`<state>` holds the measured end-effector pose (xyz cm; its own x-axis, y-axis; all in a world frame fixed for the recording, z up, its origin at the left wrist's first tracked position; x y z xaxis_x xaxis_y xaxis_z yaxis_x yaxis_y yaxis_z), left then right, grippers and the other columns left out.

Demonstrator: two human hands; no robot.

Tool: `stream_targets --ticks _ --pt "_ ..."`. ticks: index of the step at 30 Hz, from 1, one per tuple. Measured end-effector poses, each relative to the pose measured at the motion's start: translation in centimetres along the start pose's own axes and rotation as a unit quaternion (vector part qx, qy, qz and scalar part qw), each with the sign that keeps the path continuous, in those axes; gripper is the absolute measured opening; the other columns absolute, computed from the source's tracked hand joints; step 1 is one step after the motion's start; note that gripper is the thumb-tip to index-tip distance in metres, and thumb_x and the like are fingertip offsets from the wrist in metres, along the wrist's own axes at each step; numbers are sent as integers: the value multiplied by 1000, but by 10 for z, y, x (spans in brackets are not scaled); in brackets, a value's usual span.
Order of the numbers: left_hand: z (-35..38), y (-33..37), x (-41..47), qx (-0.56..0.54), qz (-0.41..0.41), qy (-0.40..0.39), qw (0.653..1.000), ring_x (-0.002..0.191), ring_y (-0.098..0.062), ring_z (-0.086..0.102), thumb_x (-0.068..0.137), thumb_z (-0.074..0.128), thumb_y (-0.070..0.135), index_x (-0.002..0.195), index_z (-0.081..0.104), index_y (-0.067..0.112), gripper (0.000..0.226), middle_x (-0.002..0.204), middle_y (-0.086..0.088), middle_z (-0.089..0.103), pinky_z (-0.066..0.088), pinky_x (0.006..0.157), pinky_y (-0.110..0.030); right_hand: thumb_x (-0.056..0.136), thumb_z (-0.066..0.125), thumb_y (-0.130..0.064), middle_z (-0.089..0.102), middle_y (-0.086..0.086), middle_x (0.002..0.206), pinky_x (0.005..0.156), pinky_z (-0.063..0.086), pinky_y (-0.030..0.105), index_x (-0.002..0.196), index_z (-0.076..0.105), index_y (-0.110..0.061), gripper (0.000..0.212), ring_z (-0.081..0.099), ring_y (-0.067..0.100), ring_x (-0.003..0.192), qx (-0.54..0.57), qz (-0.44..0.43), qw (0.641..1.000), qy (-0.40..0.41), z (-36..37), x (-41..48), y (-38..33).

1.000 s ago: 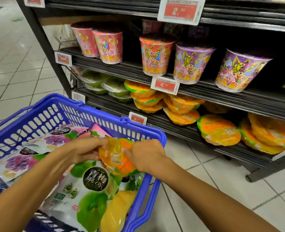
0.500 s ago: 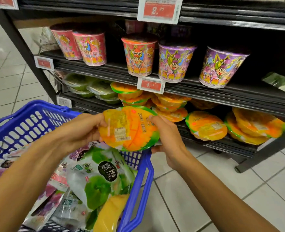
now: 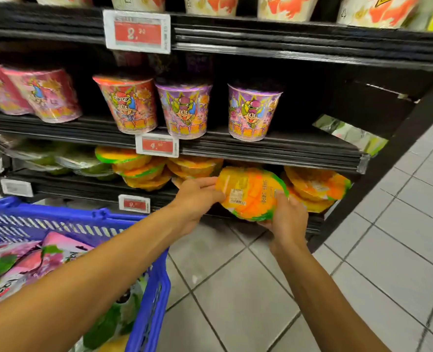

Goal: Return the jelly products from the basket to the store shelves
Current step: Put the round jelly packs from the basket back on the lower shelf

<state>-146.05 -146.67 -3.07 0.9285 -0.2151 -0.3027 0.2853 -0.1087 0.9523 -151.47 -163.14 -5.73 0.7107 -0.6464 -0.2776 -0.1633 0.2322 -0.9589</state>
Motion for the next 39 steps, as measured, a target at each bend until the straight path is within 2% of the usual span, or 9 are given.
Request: stream_targets --ticks 3,8,13,17,21,24,28,35,39 --pt "11 -11 12 -44 -22 7 999 124 -22 55 83 62 -16 140 45 0 62 134 -13 58 44 98 -23 100 51 -19 62 -1 92 63 61 36 81 59 -26 21 65 21 88 22 12 1000 2 -3 11 3" --pt "19 -16 16 -59 21 12 998 131 -21 50 84 61 -16 146 35 1 69 144 -15 50 43 107 -30 98 55 -16 69 1 104 82 59 38 116 63 -14 20 70 4 63 19 13 1000 -12 -3 16 10" --pt "25 -15 7 7 54 8 998 114 -6 51 91 60 -7 146 37 4 61 143 -8 50 49 76 -4 96 58 -5 69 7 118 78 56 23 129 60 -7 33 70 4 78 19 -1 1000 -22 -3 22 8" --pt "20 -11 5 22 47 -20 998 111 -4 53 93 59 -3 143 43 6 54 141 -5 53 49 86 -12 94 61 -4 66 9 123 79 55 22 134 55 -6 41 67 8 87 28 21 999 -17 -7 24 9" --pt "13 -9 3 -5 2 -29 1000 130 -17 50 92 59 -3 145 42 6 56 143 -8 52 39 113 -34 94 62 -6 63 9 126 81 56 25 135 53 -7 42 66 12 96 27 24 999 -14 -8 20 8" --pt "13 -10 -1 -32 -17 -37 999 127 -20 53 92 58 -5 144 42 4 56 137 -6 56 43 109 -33 93 65 -23 59 10 128 92 54 40 132 53 -10 43 60 22 107 -23 45 998 26 -9 15 11" --pt "19 -10 -6 -21 -23 -44 999 114 -15 58 92 59 1 143 44 13 54 104 18 60 49 97 -30 97 59 -34 60 13 112 81 58 43 103 55 -11 24 64 29 100 67 161 984 -23 0 3 15" --pt "29 -17 -4 -67 -35 -77 994 124 -27 55 89 63 1 153 24 24 78 155 4 36 46 105 -40 97 59 -27 70 11 98 78 60 34 85 58 -17 15 71 20 77 133 140 981 -28 6 2 14" --pt "30 -19 -1 -108 -37 -89 989 115 -22 61 90 62 0 152 25 23 77 131 8 56 45 106 -40 97 59 -31 67 15 112 83 59 39 101 59 -12 19 70 27 93 111 146 982 -43 3 7 14"
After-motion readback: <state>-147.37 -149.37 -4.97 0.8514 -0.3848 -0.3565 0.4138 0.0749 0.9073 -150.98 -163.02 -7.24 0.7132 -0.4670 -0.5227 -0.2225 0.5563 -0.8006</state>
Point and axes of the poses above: each hand's wrist, its own x-axis towards the middle knuckle, its own z-axis out of the palm, y = z × x, the point moved 3 cm from there along x, towards the middle knuckle
